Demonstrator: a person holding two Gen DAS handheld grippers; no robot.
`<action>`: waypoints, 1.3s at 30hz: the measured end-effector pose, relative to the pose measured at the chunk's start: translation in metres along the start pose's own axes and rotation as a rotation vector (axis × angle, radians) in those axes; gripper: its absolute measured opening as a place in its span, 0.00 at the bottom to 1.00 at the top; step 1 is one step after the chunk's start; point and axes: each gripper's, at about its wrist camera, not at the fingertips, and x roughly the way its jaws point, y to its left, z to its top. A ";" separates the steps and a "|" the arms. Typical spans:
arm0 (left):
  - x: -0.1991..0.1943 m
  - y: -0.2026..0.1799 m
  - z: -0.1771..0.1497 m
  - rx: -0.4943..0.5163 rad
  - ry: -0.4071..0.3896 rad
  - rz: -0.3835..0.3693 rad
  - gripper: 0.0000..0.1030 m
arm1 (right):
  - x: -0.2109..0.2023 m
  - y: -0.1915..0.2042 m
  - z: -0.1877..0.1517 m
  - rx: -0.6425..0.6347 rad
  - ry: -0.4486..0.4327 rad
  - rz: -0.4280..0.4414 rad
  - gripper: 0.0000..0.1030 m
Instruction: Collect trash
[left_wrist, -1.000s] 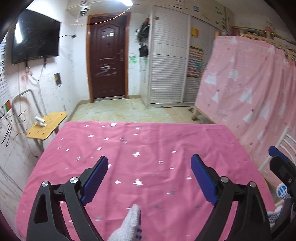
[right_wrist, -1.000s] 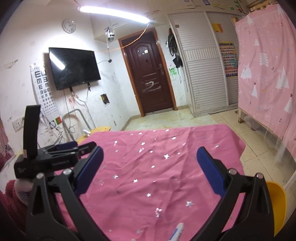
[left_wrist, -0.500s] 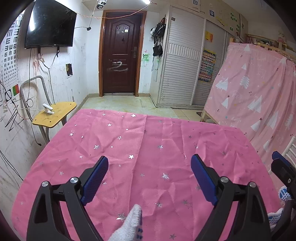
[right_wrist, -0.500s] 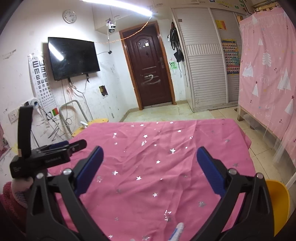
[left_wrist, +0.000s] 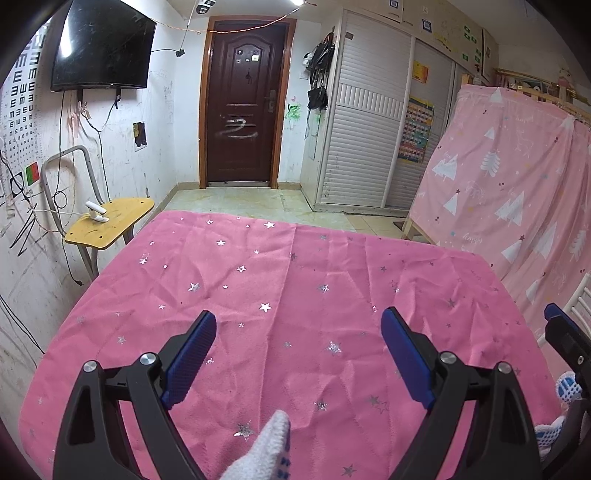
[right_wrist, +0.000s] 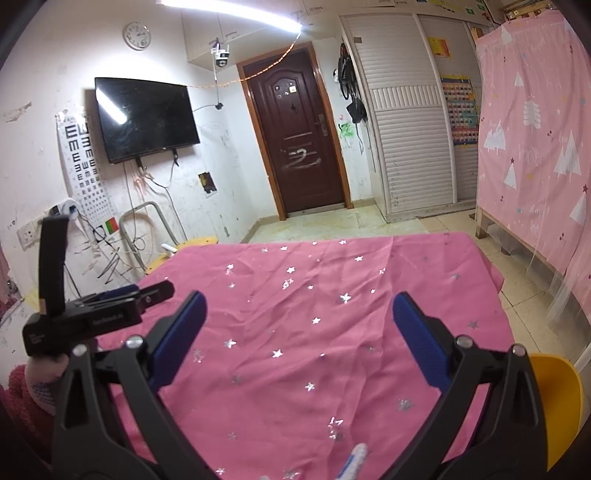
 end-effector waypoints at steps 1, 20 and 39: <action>0.000 0.000 0.000 0.001 0.001 0.000 0.80 | -0.001 -0.001 0.000 0.000 0.000 0.000 0.94; -0.001 -0.005 -0.003 0.014 -0.001 0.013 0.80 | -0.001 -0.002 -0.001 0.002 0.001 0.002 0.94; -0.001 -0.005 -0.003 0.016 0.000 0.013 0.80 | -0.001 -0.002 -0.001 0.004 0.000 0.002 0.94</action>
